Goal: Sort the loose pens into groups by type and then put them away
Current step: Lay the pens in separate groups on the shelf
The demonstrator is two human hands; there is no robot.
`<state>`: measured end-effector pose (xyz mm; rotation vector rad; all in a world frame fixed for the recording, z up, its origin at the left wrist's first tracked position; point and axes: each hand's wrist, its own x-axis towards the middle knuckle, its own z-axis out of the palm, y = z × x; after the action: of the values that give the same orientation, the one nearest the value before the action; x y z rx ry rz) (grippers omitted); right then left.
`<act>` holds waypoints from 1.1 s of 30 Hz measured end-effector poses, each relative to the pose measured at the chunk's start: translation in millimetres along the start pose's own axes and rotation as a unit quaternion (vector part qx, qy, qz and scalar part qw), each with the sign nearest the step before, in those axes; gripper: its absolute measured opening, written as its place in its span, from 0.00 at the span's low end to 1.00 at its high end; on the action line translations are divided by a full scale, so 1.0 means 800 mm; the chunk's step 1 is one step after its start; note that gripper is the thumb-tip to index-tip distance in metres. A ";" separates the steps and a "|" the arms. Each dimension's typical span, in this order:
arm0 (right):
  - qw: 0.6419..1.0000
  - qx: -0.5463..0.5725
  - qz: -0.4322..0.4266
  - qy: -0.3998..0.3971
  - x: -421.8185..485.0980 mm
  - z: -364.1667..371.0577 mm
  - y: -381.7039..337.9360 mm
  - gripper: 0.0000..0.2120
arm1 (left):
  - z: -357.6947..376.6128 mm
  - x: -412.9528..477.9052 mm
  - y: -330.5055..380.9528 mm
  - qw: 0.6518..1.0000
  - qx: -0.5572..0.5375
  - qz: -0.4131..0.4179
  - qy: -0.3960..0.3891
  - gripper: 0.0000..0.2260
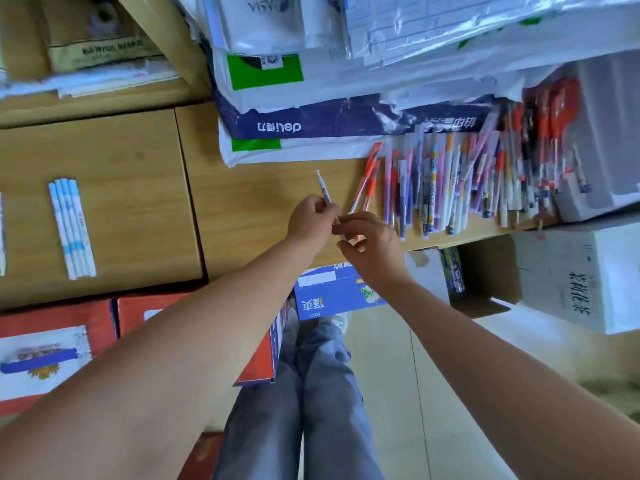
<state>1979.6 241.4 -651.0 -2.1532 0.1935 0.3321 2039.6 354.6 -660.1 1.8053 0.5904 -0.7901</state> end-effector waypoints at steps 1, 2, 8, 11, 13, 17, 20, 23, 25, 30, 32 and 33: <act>1.000 0.005 0.000 0.005 -0.004 -0.006 0.002 0.12 | 0.003 -0.002 0.002 1.000 0.009 0.009 0.000 0.06; 1.000 0.008 0.010 0.010 -0.008 -0.011 0.005 0.11 | 0.005 -0.005 0.003 1.000 0.016 0.017 -0.002 0.06; 0.984 -0.023 0.138 0.110 -0.029 -0.067 0.033 0.07 | 0.024 -0.017 0.011 0.996 0.060 0.039 -0.047 0.07; 0.969 -0.054 0.185 0.152 -0.029 -0.101 0.059 0.08 | 0.045 -0.017 0.018 0.994 0.068 0.053 -0.068 0.07; 0.963 -0.066 0.217 0.147 -0.021 -0.121 0.079 0.10 | 0.062 -0.015 0.023 0.989 0.105 0.072 -0.071 0.09; 0.961 -0.066 0.252 0.092 0.003 -0.149 0.113 0.16 | 0.095 -0.009 0.031 0.988 0.119 0.077 -0.054 0.12; 0.964 -0.096 0.238 0.069 0.021 -0.159 0.129 0.15 | 0.124 -0.004 0.036 0.992 0.090 0.072 -0.046 0.08; 0.962 -0.128 0.235 0.042 0.037 -0.159 0.140 0.14 | 0.150 0.006 0.037 0.993 0.081 0.074 -0.037 0.09; 0.961 -0.138 0.236 0.043 0.046 -0.157 0.144 0.12 | 0.165 0.012 0.041 0.993 0.082 0.079 -0.033 0.09; 0.957 -0.159 0.241 0.037 0.060 -0.163 0.150 0.14 | 0.189 0.022 0.051 0.992 0.099 0.078 -0.013 0.16; 0.959 -0.141 0.244 0.034 0.063 -0.166 0.152 0.11 | 0.192 0.026 0.052 0.992 0.099 0.076 -0.007 0.15; 0.960 -0.132 0.246 0.035 0.065 -0.166 0.152 0.09 | 0.194 0.029 0.051 0.993 0.097 0.074 -0.005 0.15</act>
<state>2018.9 62.3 -690.5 -2.3635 0.7702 0.5915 2046.7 195.8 -690.8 1.9963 0.3785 -0.7770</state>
